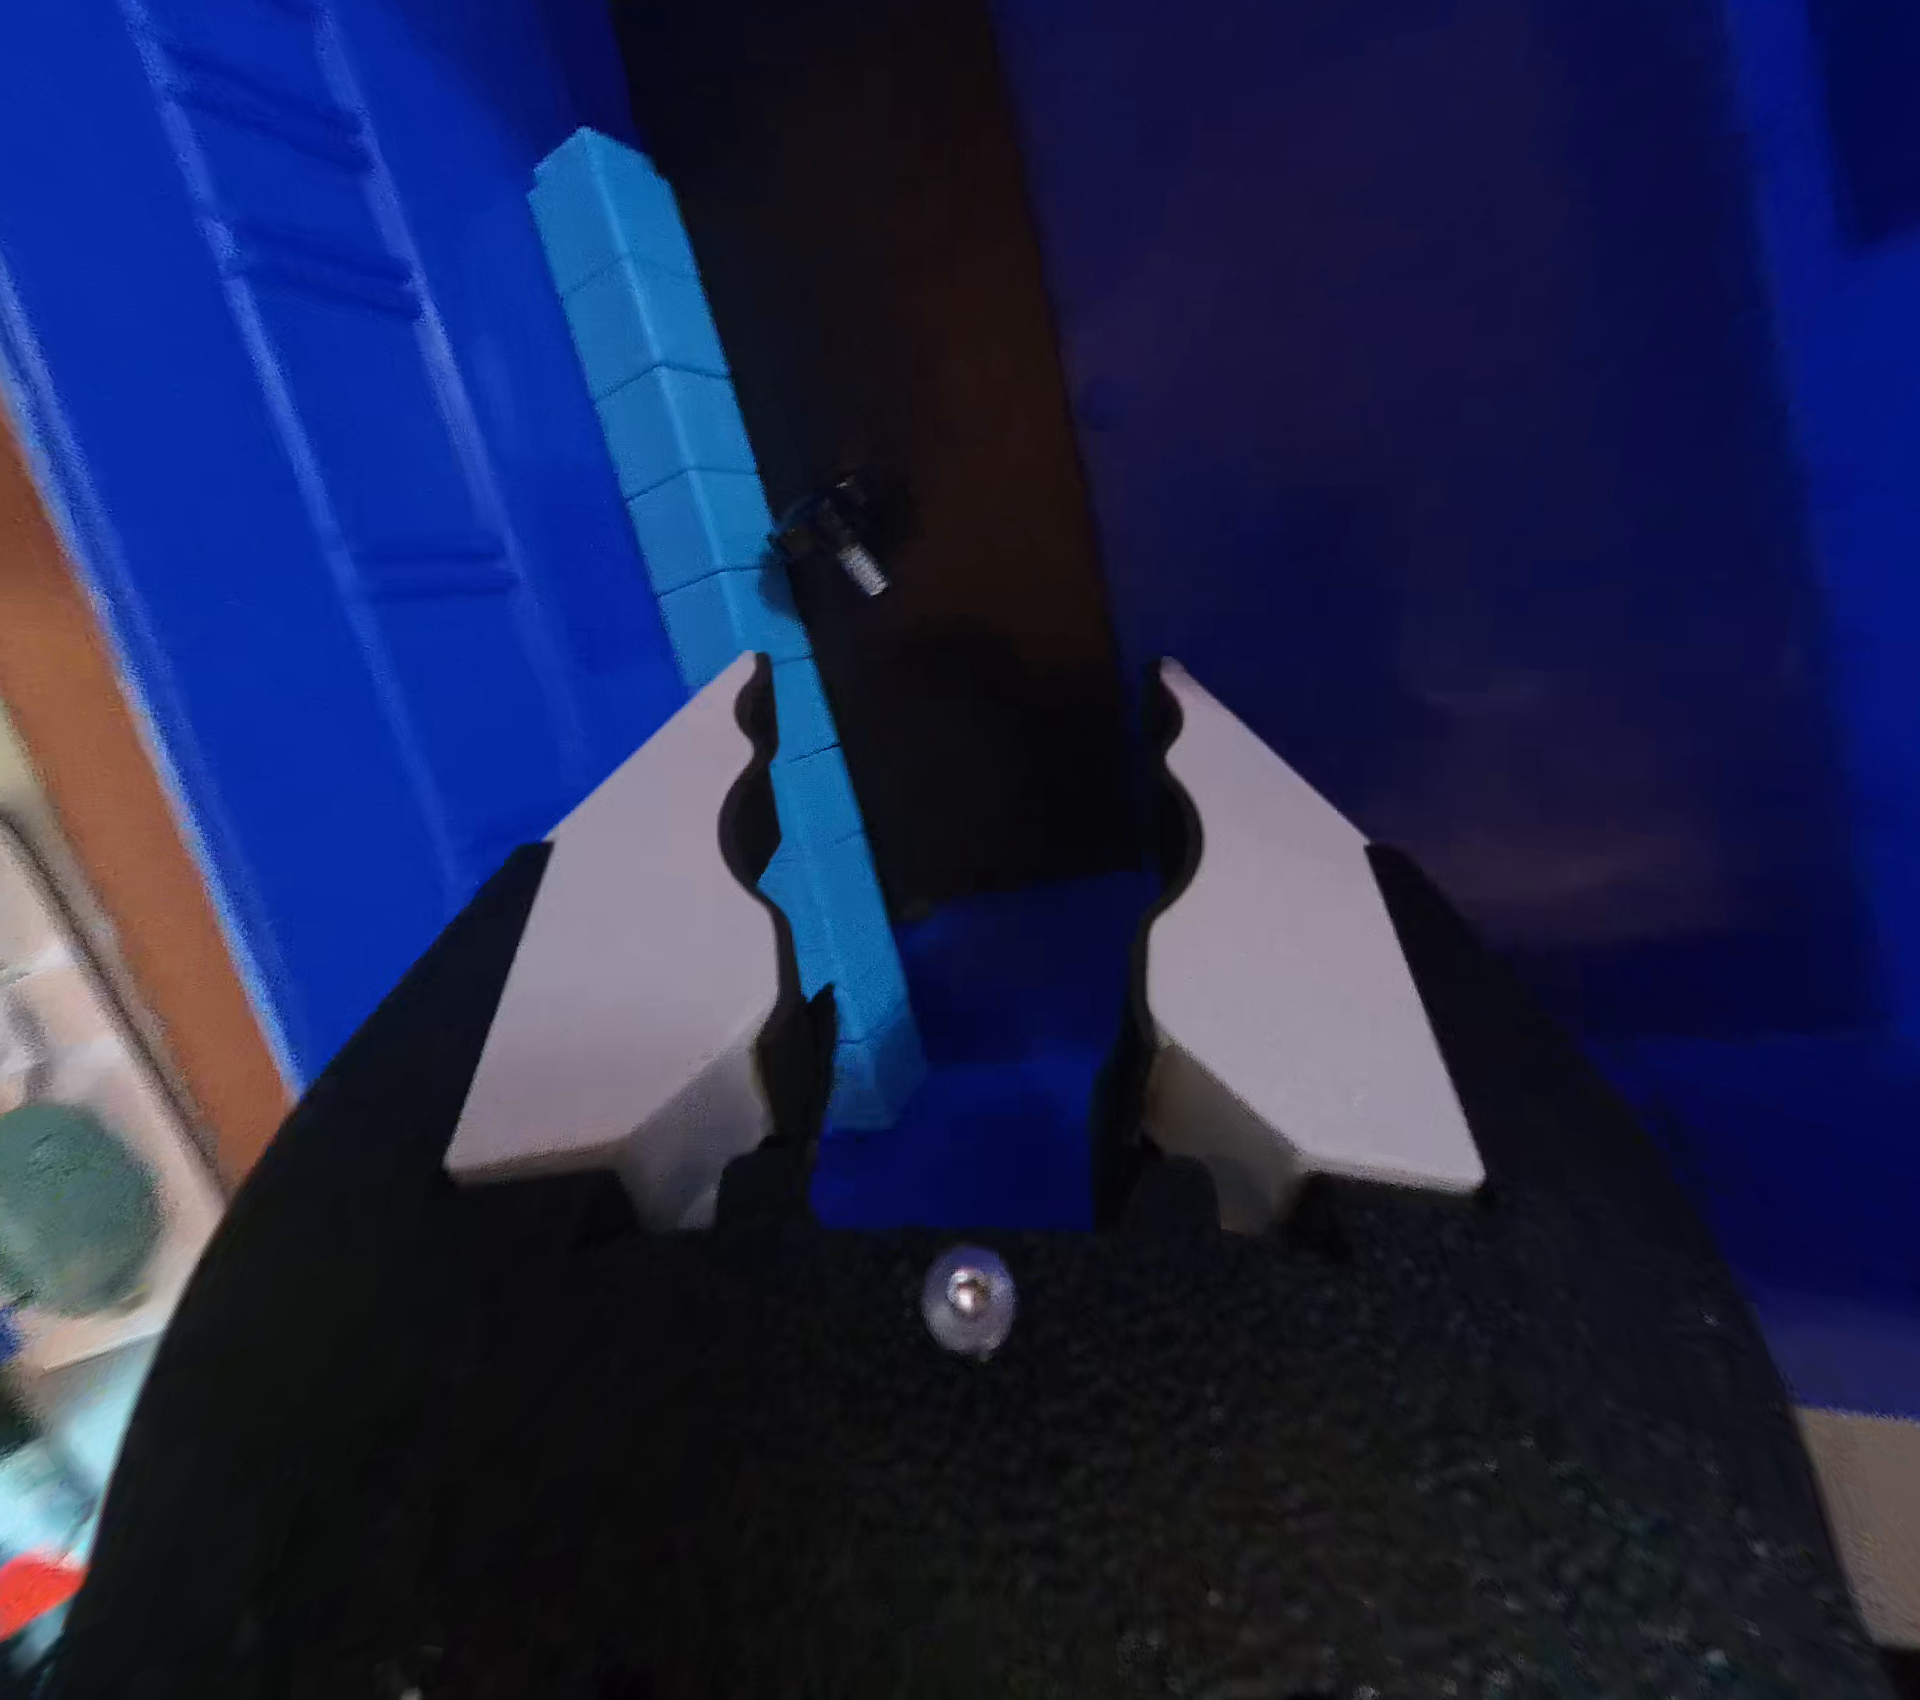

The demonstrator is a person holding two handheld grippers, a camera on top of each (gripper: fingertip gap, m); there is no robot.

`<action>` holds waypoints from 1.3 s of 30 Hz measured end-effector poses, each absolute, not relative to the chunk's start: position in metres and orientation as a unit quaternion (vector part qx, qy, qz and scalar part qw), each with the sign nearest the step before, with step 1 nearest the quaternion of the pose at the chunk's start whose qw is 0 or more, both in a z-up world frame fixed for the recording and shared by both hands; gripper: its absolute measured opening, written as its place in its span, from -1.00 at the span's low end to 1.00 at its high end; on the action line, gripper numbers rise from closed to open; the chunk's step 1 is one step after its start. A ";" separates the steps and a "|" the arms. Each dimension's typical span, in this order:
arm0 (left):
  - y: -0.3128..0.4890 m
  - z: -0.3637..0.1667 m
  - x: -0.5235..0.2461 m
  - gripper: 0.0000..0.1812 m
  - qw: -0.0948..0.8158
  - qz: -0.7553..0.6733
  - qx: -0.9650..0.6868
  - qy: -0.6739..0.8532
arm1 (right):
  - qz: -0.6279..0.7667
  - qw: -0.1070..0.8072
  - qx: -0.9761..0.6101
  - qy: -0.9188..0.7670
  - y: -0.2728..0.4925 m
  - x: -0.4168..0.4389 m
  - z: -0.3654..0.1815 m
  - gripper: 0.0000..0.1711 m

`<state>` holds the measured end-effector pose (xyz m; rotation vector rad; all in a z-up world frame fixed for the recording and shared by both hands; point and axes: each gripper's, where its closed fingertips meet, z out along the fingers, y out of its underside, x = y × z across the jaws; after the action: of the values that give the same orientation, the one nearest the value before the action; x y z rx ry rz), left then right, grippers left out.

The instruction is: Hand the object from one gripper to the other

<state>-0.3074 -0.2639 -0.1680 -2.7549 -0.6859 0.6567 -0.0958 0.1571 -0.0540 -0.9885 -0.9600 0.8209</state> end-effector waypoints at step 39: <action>-0.274 -0.109 -0.362 -0.54 0.140 0.501 -0.835 -0.180 | 0.336 0.709 -0.403 -0.472 0.141 -0.101 -0.054 -0.13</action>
<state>-0.3616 -0.2735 -0.1092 -2.4119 -0.5207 1.4462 -0.1010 0.1407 -0.0541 -0.8942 -1.0469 0.7450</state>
